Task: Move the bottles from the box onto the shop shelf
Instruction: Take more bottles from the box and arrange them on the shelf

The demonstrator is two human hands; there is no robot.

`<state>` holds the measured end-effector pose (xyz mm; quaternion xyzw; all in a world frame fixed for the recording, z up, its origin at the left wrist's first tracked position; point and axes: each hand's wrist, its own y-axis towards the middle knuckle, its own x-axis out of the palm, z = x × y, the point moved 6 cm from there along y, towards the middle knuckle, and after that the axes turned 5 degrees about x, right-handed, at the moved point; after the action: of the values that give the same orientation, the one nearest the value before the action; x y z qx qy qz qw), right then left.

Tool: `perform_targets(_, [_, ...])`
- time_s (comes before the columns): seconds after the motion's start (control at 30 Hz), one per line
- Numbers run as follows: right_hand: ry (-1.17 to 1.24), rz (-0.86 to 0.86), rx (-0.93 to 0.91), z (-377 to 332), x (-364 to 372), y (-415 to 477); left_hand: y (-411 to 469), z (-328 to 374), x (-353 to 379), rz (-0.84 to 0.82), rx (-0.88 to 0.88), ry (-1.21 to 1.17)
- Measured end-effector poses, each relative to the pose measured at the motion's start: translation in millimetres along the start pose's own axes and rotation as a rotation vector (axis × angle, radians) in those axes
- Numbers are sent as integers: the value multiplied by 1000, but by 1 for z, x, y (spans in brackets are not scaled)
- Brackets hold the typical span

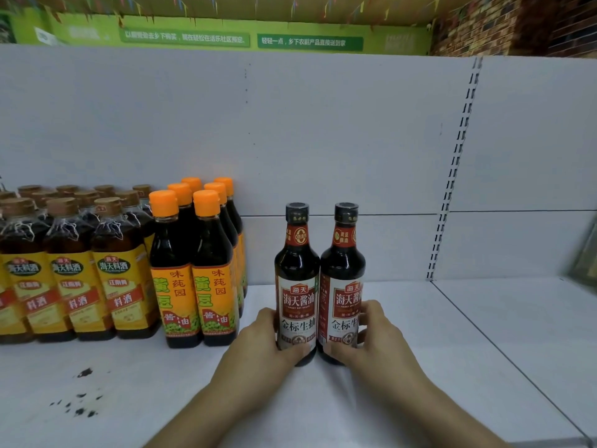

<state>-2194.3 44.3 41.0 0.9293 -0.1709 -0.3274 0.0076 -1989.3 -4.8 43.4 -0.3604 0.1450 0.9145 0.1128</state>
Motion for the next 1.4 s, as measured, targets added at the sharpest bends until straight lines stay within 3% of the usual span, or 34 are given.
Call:
perform_targets(0.67, [-90,9,-4,-18,23,56,59,-15,5,-48,-67,-130])
perform_targets(0.97, [-90,44,-13,-19,32,84,75,-12,7,122,-140,-180])
perform_targets(1.4, [-53,56,-15,-18,44,112,102,-21,12,205,-173,-149])
